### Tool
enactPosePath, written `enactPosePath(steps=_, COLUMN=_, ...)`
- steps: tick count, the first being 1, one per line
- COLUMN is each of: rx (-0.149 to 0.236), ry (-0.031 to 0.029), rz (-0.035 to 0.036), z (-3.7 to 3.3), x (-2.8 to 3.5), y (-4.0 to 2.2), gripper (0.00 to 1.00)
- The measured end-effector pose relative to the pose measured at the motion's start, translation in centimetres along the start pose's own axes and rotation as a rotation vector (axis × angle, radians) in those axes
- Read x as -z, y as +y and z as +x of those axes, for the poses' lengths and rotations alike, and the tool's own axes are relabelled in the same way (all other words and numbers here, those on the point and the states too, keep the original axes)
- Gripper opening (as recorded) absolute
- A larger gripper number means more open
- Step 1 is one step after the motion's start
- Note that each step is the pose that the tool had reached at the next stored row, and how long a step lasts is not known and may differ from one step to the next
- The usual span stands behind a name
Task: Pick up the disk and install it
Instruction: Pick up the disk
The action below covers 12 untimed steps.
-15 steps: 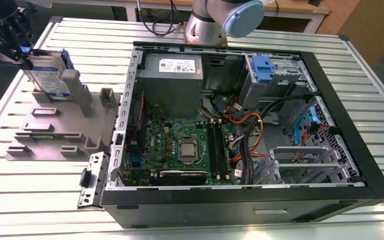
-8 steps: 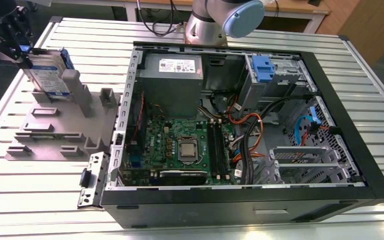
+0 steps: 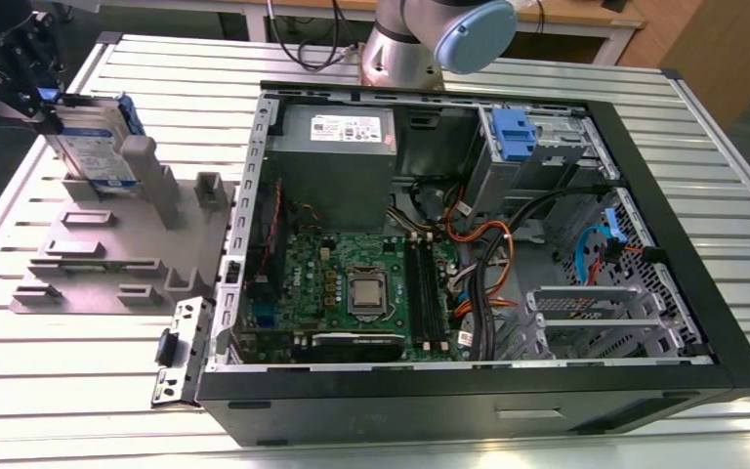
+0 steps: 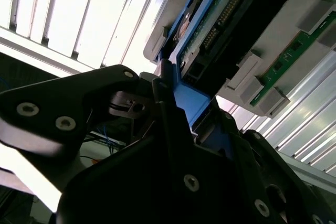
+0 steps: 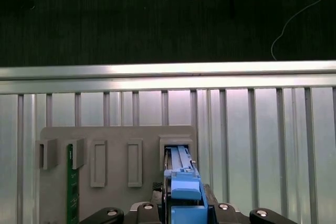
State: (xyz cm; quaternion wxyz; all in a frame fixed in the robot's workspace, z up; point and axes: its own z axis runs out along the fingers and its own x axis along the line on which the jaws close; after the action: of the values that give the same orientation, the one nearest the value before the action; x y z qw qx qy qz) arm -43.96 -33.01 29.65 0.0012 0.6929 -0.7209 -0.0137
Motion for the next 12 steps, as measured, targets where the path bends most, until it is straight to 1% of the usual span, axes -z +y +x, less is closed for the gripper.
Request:
enactPosePath(steps=2, rx=0.0, ry=0.0, rz=0.0, z=0.0, x=0.0, y=0.0, gripper=0.38)
enactPosePath(steps=3, rx=0.0, ry=0.0, rz=0.0001, z=0.0, x=0.0, y=0.0, gripper=0.44)
enactPosePath(steps=12, rx=0.0, ry=0.0, rz=0.001, z=0.0, x=-0.05, y=0.0, gripper=0.44)
